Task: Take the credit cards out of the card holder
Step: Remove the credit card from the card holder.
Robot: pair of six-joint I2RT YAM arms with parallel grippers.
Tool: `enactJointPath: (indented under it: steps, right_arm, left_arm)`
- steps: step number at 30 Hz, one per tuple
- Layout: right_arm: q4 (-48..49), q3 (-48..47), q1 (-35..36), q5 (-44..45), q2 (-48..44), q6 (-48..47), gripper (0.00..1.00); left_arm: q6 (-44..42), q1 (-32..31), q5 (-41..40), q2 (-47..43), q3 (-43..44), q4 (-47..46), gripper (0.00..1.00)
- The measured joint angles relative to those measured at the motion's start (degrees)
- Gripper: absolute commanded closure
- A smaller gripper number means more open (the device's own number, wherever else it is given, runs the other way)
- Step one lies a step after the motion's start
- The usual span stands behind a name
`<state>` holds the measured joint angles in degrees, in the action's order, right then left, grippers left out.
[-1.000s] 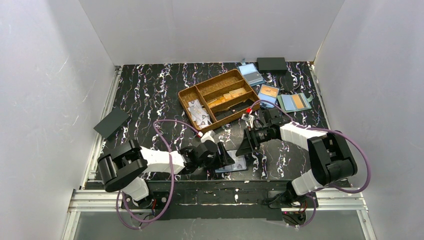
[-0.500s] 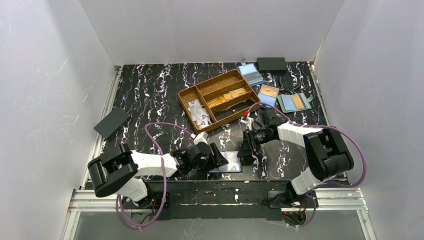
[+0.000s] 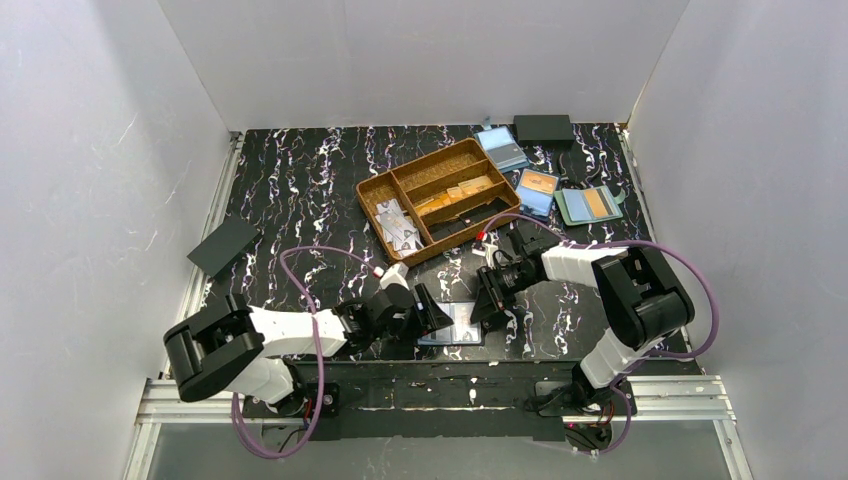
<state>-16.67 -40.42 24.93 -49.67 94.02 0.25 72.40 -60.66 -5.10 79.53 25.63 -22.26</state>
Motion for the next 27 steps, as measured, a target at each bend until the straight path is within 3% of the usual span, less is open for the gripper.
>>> enactJointPath:
  steps: [5, 11, 15, 20, 24, 27]
  right_arm:
    - [0.0, -0.7, 0.2, 1.7, 0.2, 2.6, 0.75]
    - [0.0, -0.7, 0.2, 2.2, 0.2, 3.9, 0.75]
    - [0.0, -0.7, 0.2, 2.2, 0.2, 4.1, 0.75]
    - [0.0, -0.8, 0.2, 2.0, 0.2, 3.9, 0.74]
    - [-1.0, -1.3, 0.2, 1.2, 0.2, 1.5, 0.7]
    - [-1.8, -1.9, -0.2, -0.7, 0.0, -2.1, 0.6]
  left_arm:
    - [0.0, 1.8, 0.1, -4.2, -3.1, 0.3, 0.41]
    - [-0.3, 3.8, 0.9, -6.7, -5.2, -0.1, 0.54]
    - [-0.7, 4.8, 2.2, -6.6, -6.2, -1.1, 0.69]
    - [-1.3, 5.6, 3.9, -4.4, -6.4, -4.6, 1.0]
    - [-2.3, 6.2, 5.7, -2.4, -6.4, -8.2, 1.0]
    - [-2.8, 6.8, 7.0, -1.5, -7.2, -12.3, 1.0]
